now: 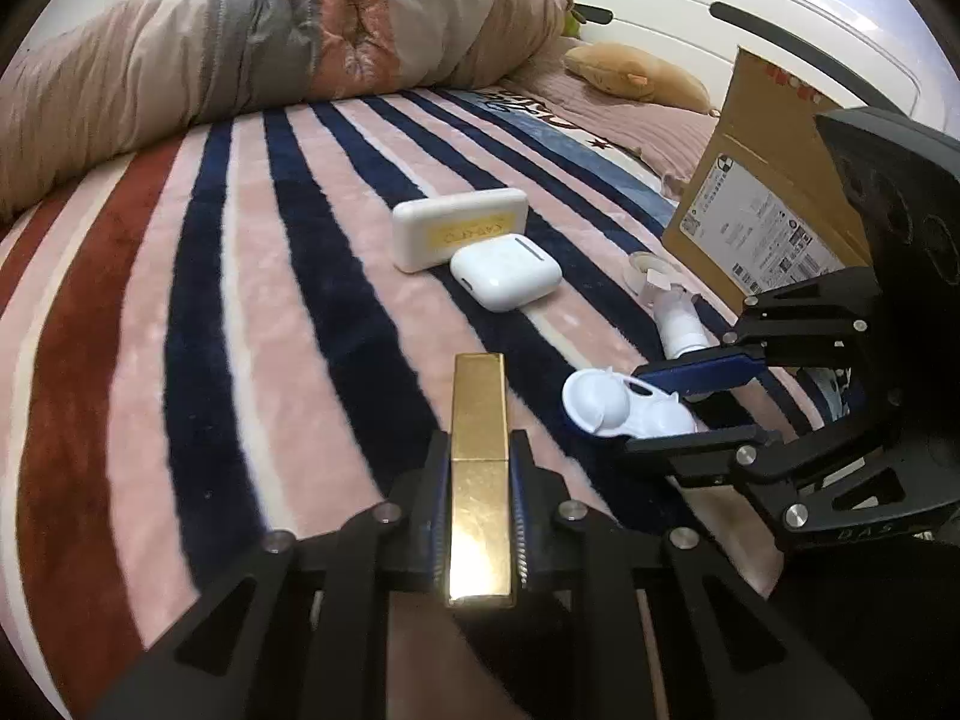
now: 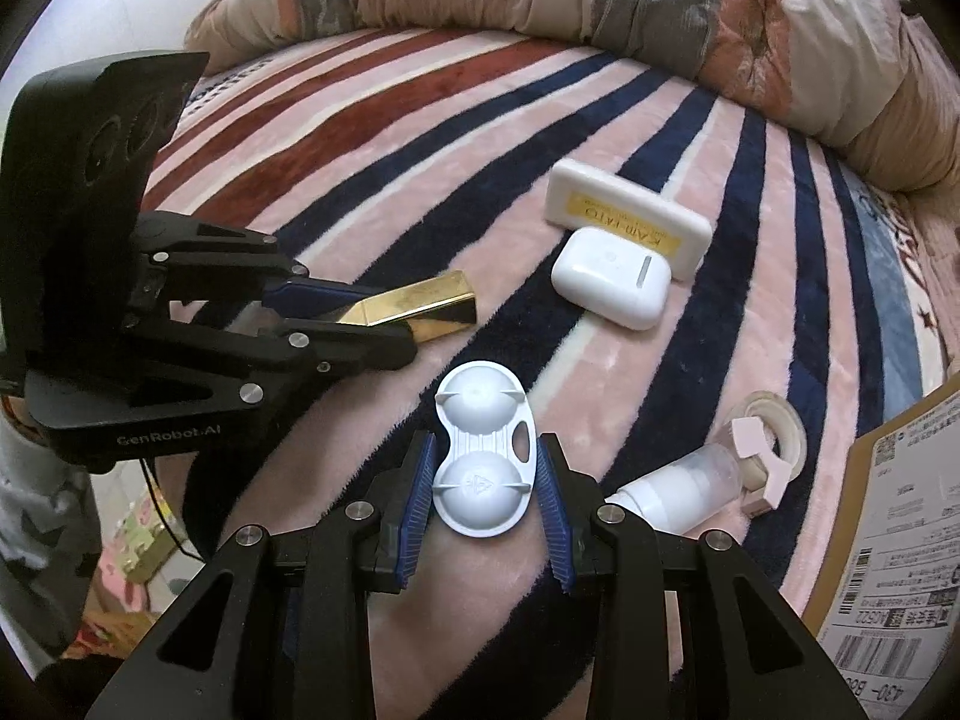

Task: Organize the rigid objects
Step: 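Carry the holder and gold bar into the box and open both grippers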

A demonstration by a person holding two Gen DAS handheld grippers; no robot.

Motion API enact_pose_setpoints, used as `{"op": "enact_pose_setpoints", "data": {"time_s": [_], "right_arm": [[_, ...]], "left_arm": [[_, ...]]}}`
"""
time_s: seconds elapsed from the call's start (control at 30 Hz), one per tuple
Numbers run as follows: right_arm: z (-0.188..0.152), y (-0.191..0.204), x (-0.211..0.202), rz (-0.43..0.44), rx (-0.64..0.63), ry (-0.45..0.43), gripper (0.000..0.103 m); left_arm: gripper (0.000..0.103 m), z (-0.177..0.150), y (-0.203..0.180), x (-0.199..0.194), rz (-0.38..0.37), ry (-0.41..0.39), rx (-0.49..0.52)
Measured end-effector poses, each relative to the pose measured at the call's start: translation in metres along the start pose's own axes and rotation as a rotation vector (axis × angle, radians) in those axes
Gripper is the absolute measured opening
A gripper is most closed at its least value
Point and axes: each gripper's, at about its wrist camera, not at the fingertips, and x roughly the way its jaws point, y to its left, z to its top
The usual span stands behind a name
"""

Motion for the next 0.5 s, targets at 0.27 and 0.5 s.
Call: {"op": "enact_pose_setpoints", "data": {"time_s": [0.27, 0.5], "right_arm": [[0.001, 0.015, -0.061, 0.008, -0.027, -0.142, 0.029], [-0.011, 0.001, -0.164, -0.033, -0.008, -0.361, 0.029]], "left_arm": [[0.015, 0.014, -0.019, -0.064, 0.070, -0.079, 0.005], [0.015, 0.063, -0.082, -0.133, 0.030, -0.213, 0.052]]}}
